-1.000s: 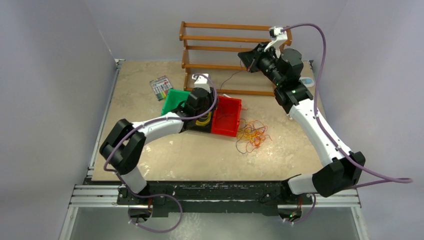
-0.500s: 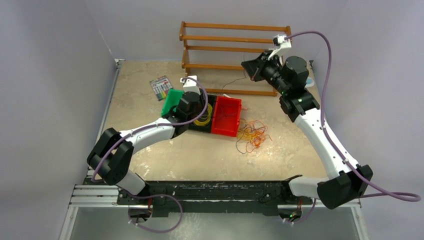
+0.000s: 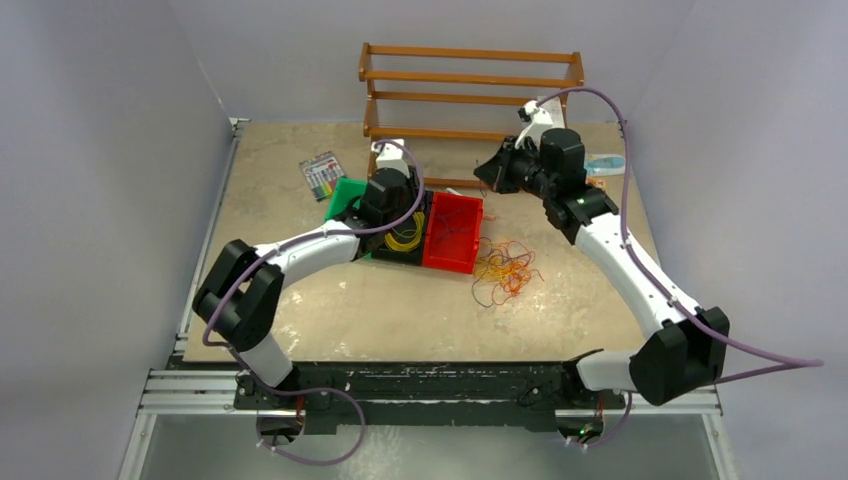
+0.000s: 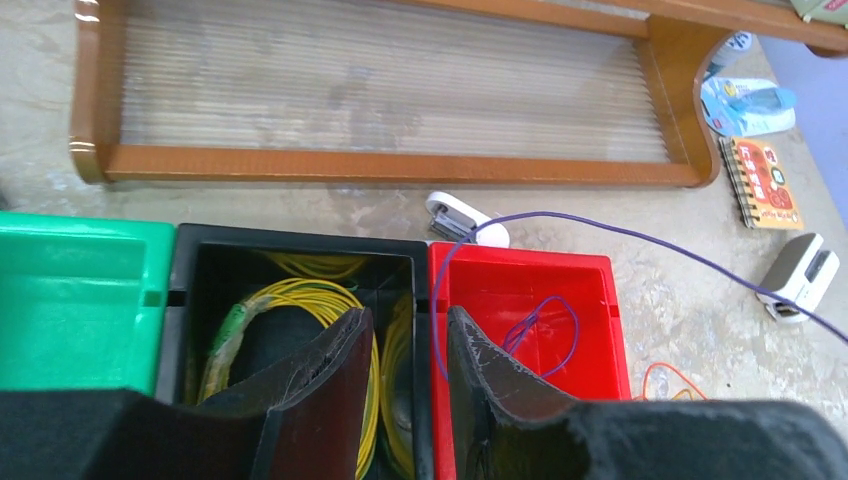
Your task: Untangle the cables
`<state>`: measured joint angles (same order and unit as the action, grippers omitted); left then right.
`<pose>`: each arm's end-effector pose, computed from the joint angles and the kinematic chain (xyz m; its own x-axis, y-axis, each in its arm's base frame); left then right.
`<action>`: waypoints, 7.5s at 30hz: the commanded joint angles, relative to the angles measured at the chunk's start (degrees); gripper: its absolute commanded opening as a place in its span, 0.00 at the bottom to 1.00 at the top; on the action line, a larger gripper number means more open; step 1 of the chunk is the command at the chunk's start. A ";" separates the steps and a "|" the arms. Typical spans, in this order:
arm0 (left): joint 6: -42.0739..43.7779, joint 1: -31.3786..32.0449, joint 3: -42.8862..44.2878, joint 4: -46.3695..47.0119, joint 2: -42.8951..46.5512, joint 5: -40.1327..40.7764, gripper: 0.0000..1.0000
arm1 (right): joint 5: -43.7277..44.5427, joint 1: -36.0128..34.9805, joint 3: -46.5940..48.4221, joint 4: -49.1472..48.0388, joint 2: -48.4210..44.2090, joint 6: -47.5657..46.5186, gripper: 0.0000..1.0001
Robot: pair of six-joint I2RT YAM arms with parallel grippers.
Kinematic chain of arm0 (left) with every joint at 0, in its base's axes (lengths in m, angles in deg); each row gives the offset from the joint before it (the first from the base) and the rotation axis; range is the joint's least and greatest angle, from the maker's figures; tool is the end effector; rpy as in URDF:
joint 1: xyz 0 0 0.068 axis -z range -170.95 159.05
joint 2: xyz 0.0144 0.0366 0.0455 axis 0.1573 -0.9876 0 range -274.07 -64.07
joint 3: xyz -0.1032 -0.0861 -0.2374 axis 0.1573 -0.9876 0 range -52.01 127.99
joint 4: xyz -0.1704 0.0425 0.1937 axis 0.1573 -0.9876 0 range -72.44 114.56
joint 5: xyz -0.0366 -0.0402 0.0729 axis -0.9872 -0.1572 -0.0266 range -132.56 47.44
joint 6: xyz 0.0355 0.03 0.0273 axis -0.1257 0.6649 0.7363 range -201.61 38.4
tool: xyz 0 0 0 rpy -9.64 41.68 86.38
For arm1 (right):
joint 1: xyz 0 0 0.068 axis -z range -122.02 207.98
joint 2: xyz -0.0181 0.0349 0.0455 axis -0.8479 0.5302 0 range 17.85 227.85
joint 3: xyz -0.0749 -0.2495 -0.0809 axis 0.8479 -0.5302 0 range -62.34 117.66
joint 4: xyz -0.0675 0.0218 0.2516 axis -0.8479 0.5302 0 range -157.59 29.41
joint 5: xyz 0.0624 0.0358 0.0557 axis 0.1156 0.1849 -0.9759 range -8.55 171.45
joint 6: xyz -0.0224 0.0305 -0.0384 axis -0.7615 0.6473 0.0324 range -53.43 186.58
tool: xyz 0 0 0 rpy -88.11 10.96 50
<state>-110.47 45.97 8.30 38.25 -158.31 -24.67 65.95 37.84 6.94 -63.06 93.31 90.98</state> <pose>0.3083 -0.2181 0.2525 -0.4069 -0.2690 -0.8730 0.1652 0.9182 -0.3599 0.2879 0.1157 0.3821 -0.3979 0.2782 -0.8742 -0.4546 0.7679 0.4513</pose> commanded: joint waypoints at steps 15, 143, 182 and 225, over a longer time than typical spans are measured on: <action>-0.61 -0.28 6.94 2.97 -6.69 -10.91 0.34 | 16.75 -0.69 2.48 11.45 1.17 -2.17 0.00; -1.37 5.65 0.15 -11.94 7.70 13.35 0.43 | 15.10 -11.25 5.84 -2.59 33.81 -8.23 0.03; -1.11 5.01 1.02 -13.23 6.55 13.51 0.47 | 16.45 -10.97 7.46 1.49 26.31 -4.89 0.40; 3.18 6.12 2.53 -7.90 3.82 -8.09 0.46 | 30.37 -6.29 -10.08 -9.24 6.93 -0.16 0.46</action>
<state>-110.01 50.65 9.29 25.57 -152.91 -21.50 89.49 31.30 1.91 -70.22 104.41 86.41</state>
